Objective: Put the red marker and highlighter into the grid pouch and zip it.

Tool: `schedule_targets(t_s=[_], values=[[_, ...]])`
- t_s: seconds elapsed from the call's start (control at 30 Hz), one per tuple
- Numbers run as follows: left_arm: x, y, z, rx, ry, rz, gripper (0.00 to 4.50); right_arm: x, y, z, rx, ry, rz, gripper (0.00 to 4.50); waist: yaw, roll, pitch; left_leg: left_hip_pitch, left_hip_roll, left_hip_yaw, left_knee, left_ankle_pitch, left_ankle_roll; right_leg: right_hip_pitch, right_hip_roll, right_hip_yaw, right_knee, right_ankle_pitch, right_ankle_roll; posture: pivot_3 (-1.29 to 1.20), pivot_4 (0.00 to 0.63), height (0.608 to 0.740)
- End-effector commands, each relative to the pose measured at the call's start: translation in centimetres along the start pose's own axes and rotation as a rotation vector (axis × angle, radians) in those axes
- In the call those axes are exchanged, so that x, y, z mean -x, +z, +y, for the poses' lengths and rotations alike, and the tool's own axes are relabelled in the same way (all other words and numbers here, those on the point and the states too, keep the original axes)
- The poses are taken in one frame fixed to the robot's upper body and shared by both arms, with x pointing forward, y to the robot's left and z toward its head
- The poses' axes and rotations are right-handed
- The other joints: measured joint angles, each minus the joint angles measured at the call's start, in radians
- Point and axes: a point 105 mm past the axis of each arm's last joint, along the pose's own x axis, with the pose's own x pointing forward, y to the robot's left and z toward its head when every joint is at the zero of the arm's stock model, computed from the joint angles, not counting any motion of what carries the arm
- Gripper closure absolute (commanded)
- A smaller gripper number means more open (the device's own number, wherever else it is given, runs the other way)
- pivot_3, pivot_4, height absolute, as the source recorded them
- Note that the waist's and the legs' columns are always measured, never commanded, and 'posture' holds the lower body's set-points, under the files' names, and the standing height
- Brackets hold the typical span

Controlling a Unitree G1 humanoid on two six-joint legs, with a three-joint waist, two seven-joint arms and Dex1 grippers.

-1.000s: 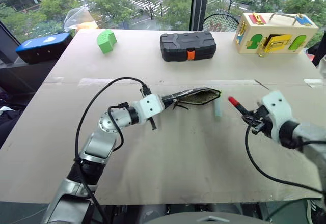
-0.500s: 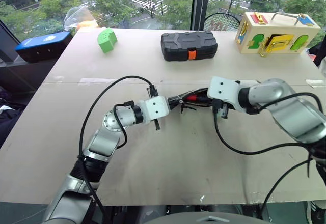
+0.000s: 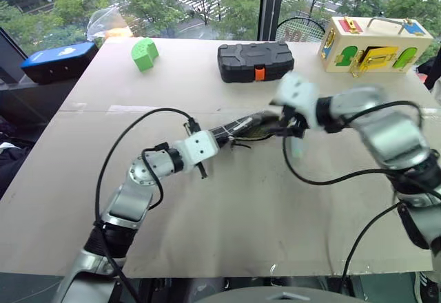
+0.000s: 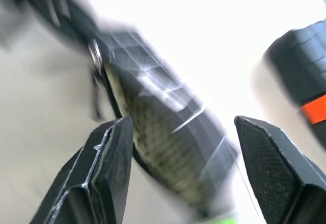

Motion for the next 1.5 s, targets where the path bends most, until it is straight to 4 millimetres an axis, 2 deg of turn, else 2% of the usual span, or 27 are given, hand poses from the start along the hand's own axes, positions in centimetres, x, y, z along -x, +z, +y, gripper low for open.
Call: schedule_targets(t_s=[0.03, 0.17, 0.23, 0.4, 0.5, 0.53, 0.6, 0.63, 0.73, 0.87, 1.0, 1.13, 1.23, 1.43, 1.5], values=[[1.4, 0.0, 2.2, -0.019, 0.098, 0.029, 4.50, 1.7, -0.9, -0.3, -0.181, -0.149, -0.027, 1.22, -0.002, -0.001, -0.001, 0.000, 0.000, 0.000, 0.000, 0.000, 0.000, 0.000, 0.000, 0.000, 0.000, 0.000, 0.000, 0.00, 0.150, 0.740], [2.1, -0.7, 3.3, -0.020, 0.133, 0.065, 4.50, 0.6, -6.2, -2.0, -0.279, -0.516, 0.151, 1.22, -0.008, -0.001, -0.001, 0.002, 0.000, 0.002, 0.000, 0.000, 0.000, -0.001, -0.002, 0.002, 0.004, 0.000, 0.000, 0.00, 0.150, 0.740], [2.1, -0.4, 3.4, -0.029, 0.128, 0.060, 4.50, -0.7, -8.6, -1.9, -0.358, -0.629, 0.213, 1.22, -0.008, -0.001, 0.000, 0.002, -0.001, 0.003, 0.000, 0.000, 0.000, -0.002, -0.002, 0.003, 0.006, 0.000, 0.000, 0.00, 0.150, 0.740], [1.8, 0.1, 3.5, -0.039, 0.116, 0.048, 4.50, -2.9, -12.1, -0.8, -0.448, -0.702, 0.306, 1.22, -0.007, -0.001, -0.001, 0.003, -0.001, 0.004, 0.000, 0.001, -0.002, -0.003, 0.000, 0.004, 0.007, 0.000, 0.000, 0.00, 0.150, 0.740], [1.6, 0.6, 3.0, -0.041, 0.098, 0.034, 4.50, -3.4, -14.3, 0.5, -0.515, -0.686, 0.352, 2.01, -0.008, -0.002, -0.001, 0.002, -0.001, 0.004, -0.001, 0.001, -0.002, -0.003, 0.000, 0.004, 0.006, 0.000, 0.000, 0.00, 0.150, 0.740], [1.5, 0.8, 2.8, -0.041, 0.092, 0.029, 4.50, -3.4, -14.5, 0.6, -0.528, -0.687, 0.350, 2.54, -0.008, -0.002, -0.001, 0.003, -0.001, 0.004, -0.001, 0.001, -0.002, -0.002, 0.000, 0.004, 0.006, 0.000, 0.000, 0.00, 0.150, 0.740], [1.3, 1.0, 2.5, -0.036, 0.082, 0.020, 4.50, -3.0, -14.3, 0.5, -0.528, -0.696, 0.327, 3.52, -0.006, -0.002, -0.001, 0.003, -0.001, 0.004, 0.000, 0.001, -0.002, -0.002, 0.000, 0.004, 0.006, 0.000, 0.000, 0.00, 0.150, 0.740], [1.2, 1.3, 2.3, -0.030, 0.076, 0.010, 4.50, -2.6, -13.7, 0.2, -0.518, -0.700, 0.294, 3.71, -0.005, -0.002, -0.001, 0.003, -0.001, 0.004, 0.000, 0.001, -0.002, -0.002, 0.000, 0.004, 0.006, 0.000, 0.000, 0.00, 0.150, 0.740], [1.0, 1.8, 1.9, -0.021, 0.062, -0.014, 4.50, -1.6, -12.4, 0.0, -0.452, -0.660, 0.241, 3.72, -0.003, -0.002, -0.001, 0.002, -0.001, 0.003, 0.000, 0.001, -0.002, -0.002, -0.001, 0.005, 0.006, 0.000, 0.000, 0.00, 0.150, 0.740], [0.5, 2.6, 1.2, -0.042, 0.016, -0.056, 4.50, 1.5, -8.7, 2.9, -0.201, -0.291, 0.207, 3.72, -0.003, 0.003, 0.002, 0.001, -0.002, 0.002, 0.000, 0.001, -0.002, -0.002, -0.001, 0.005, 0.003, 0.000, 0.000, 0.00, 0.150, 0.740], [-0.2, 3.0, 0.6, -0.078, -0.025, -0.081, 4.50, 3.3, -6.5, 2.8, -0.004, -0.148, 0.262, 3.72, -0.015, 0.001, 0.001, 0.003, 0.000, 0.002, -0.002, 0.001, -0.002, -0.002, 0.002, 0.005, 0.002, 0.000, 0.000, 0.00, 0.150, 0.740], [-0.8, 3.6, -0.2, -0.092, -0.059, -0.112, 4.50, 3.4, -5.2, 2.6, 0.093, -0.057, 0.309, 3.72, -0.011, 0.001, 0.002, 0.006, 0.001, 0.002, -0.004, -0.001, 0.001, -0.001, 0.003, 0.006, 0.003, -0.001, -0.001, 0.00, 0.150, 0.740], [-1.1, 4.1, -1.0, -0.106, -0.086, -0.135, 4.50, 2.7, -5.0, 2.5, 0.135, -0.010, 0.342, 3.72, -0.007, 0.001, 0.001, 0.005, 0.000, 0.002, -0.002, -0.001, 0.001, -0.002, 0.001, 0.007, 0.003, 0.000, -0.001, 0.00, 0.150, 0.740], [-1.3, 4.4, -1.4, -0.138, -0.103, -0.155, 4.50, 1.5, -4.9, 1.4, 0.169, -0.006, 0.378, 3.72, -0.001, 0.000, 0.001, 0.001, -0.001, 0.002, -0.001, 0.001, -0.001, -0.002, -0.001, 0.007, 0.001, 0.000, -0.001, 0.00, 0.150, 0.740], [-1.4, 4.6, -1.9, -0.153, -0.117, -0.166, 4.50, 0.5, -4.8, 0.8, 0.162, -0.017, 0.376, 3.72, -0.003, 0.000, 0.001, 0.001, -0.001, 0.002, -0.001, 0.001, -0.001, -0.002, 0.000, 0.007, 0.001, 0.000, -0.001, 0.00, 0.150, 0.740]])
